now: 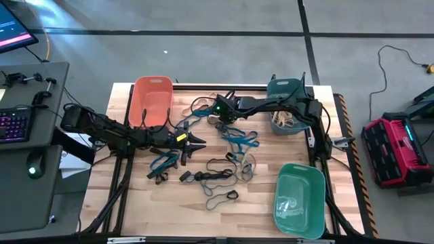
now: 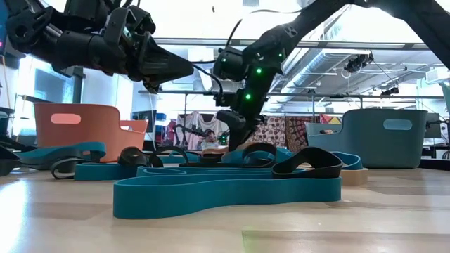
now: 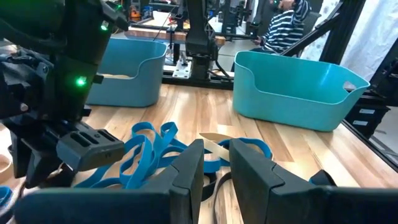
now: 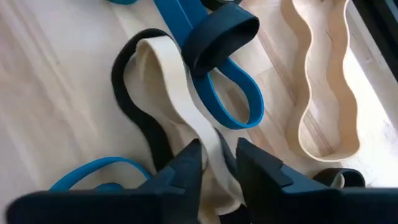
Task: Sort rubber bands into baskets
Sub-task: Put the white rubber band into the blue bin
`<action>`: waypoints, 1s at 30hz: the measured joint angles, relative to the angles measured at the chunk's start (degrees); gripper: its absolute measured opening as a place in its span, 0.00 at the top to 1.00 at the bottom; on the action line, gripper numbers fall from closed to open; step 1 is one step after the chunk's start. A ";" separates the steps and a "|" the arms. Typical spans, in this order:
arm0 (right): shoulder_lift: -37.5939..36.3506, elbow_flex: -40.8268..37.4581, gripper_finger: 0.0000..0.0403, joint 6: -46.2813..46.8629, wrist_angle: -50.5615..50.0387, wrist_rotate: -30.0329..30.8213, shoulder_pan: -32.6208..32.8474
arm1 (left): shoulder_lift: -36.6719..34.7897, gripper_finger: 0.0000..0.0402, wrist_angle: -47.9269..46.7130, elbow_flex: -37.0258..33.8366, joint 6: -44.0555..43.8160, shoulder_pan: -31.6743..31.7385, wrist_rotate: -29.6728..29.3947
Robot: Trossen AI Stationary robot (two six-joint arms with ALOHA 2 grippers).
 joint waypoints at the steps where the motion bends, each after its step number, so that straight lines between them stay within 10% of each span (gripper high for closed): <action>1: 0.00 0.00 0.76 -0.38 0.00 0.28 0.00 | 0.00 0.83 0.00 0.00 0.00 0.00 0.00; 7: 0.00 0.00 0.72 -2.38 -0.07 1.74 -0.02 | 0.00 0.83 0.00 0.00 0.02 0.00 0.00; 14: 0.00 0.00 0.98 -3.82 -0.04 1.78 0.22 | 0.00 0.83 0.00 0.00 0.02 0.00 0.00; 30: -2.47 0.00 1.00 -3.96 1.42 8.01 3.80 | -0.02 0.83 -0.33 0.00 0.04 0.00 -0.01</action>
